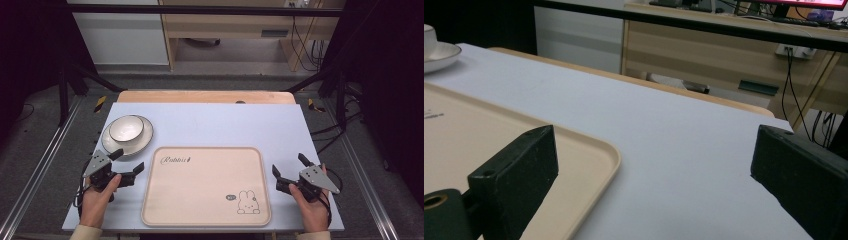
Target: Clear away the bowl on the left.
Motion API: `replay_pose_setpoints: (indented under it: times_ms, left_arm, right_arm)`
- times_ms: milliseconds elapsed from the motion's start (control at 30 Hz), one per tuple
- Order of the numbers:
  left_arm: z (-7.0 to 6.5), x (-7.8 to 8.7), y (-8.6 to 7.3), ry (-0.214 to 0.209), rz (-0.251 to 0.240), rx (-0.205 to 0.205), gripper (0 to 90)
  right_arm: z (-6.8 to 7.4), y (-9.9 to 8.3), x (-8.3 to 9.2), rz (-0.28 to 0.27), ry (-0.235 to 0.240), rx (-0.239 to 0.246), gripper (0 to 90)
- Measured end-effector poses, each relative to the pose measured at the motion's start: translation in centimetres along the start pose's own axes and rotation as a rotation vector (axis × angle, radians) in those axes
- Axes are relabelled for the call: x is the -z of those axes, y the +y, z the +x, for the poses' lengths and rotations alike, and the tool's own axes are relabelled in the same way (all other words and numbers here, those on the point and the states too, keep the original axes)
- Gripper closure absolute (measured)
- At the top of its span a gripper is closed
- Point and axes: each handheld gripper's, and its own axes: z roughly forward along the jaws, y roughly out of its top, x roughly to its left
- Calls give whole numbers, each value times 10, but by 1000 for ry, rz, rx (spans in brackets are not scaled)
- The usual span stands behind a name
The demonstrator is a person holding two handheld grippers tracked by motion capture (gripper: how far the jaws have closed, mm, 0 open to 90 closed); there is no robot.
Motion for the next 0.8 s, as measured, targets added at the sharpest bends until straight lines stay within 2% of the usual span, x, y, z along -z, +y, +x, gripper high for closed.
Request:
replay_pose_setpoints:
  times_ms: [100, 233, 333, 433, 467, 567, 667, 733, 800]
  left_arm:
    - [0, 1, 3, 12, -11, -5, 32]
    - [3, 1, 15, 24, 4, -58, 47]
    - [6, -1, 21, 35, -3, -51, 47]
    - [14, -6, 35, 73, 8, -62, 47]
    - [14, -6, 35, 73, 8, -62, 47]
    - [23, -10, 51, 99, 22, -95, 47]
    - [28, -13, 58, 114, 35, -90, 47]
    - [37, -17, 68, 131, 35, -81, 47]
    - [41, -19, 71, 140, 35, -79, 47]
  right_arm:
    - [0, 1, 1, 4, -9, -3, 49]
    - [0, 0, 2, 20, -6, -1, 48]
    - [-1, -1, 2, 22, -7, -2, 48]
    - [0, -1, 1, 21, -10, -4, 48]
    - [0, -1, 1, 21, -10, -4, 48]
    - [3, -1, 0, 23, -13, 5, 48]
    - [4, -1, 0, 23, -17, 11, 49]
    - [4, 0, 0, 19, -21, 7, 52]
    - [3, 0, 0, 18, -22, 5, 53]
